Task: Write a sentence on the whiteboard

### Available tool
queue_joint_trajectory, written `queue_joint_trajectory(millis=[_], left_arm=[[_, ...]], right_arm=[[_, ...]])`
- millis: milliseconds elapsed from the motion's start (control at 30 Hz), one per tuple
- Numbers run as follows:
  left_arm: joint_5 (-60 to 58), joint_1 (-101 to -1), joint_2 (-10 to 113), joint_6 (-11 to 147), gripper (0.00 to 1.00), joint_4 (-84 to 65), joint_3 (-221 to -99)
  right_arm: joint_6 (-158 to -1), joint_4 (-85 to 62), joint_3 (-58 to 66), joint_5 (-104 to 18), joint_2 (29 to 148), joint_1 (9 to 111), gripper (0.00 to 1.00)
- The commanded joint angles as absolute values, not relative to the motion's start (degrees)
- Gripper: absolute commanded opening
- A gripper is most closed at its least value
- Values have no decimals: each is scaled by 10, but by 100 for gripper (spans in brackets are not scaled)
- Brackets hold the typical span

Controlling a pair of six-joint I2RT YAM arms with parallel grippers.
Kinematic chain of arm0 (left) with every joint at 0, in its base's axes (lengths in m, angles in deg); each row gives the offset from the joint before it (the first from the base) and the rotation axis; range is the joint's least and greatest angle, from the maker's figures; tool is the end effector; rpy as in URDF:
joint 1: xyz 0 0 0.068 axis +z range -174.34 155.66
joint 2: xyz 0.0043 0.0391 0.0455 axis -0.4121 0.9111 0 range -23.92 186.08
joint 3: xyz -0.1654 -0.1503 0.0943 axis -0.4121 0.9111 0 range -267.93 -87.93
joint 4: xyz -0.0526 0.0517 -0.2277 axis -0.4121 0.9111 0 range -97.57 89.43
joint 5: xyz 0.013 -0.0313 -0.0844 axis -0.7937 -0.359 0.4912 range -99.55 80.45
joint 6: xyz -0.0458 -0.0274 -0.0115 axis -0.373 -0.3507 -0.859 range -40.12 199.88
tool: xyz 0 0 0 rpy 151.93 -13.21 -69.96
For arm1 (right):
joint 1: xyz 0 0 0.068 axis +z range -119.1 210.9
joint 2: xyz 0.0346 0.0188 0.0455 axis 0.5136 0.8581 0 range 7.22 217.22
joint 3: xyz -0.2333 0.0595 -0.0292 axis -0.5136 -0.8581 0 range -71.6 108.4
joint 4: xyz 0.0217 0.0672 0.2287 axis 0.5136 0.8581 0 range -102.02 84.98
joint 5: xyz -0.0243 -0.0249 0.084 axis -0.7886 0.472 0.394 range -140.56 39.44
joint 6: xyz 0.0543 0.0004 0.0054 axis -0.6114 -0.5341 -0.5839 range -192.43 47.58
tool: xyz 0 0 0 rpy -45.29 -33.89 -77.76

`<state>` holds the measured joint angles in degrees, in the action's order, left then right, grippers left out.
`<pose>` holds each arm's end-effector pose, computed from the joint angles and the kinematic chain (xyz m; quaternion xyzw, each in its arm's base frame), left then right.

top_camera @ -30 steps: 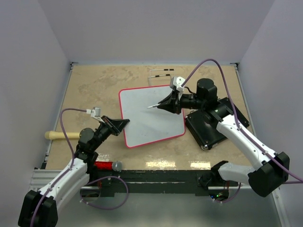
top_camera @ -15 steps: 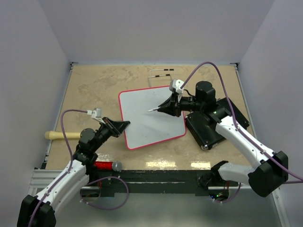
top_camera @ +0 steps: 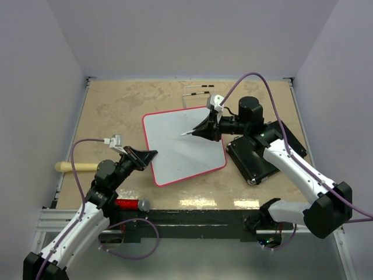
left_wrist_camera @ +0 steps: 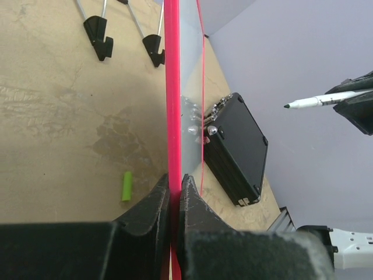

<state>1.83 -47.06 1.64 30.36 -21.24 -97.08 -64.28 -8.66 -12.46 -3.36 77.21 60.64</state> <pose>0.1348 -0.0643 0.2037 -0.1003 0.7165 -0.4627 0.5124 0.2167 0.1548 0.3250 -0.4673 0.6042 0.4157 0.4937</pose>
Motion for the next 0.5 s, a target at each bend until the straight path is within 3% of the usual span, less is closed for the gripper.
queue_joint_trajectory(millis=[0,267,467], left_arm=[[-77,-470,55,341,0,-257,-1003],[-94,-468,214,387,0,-390,-1078],[-31,-467,299,376,0,-490,-1071]], right_arm=[[-643,-81,-77,-29,782,608,0],[-627,-45,-40,-25,784,608,0],[-631,-45,-46,-70,785,606,0]])
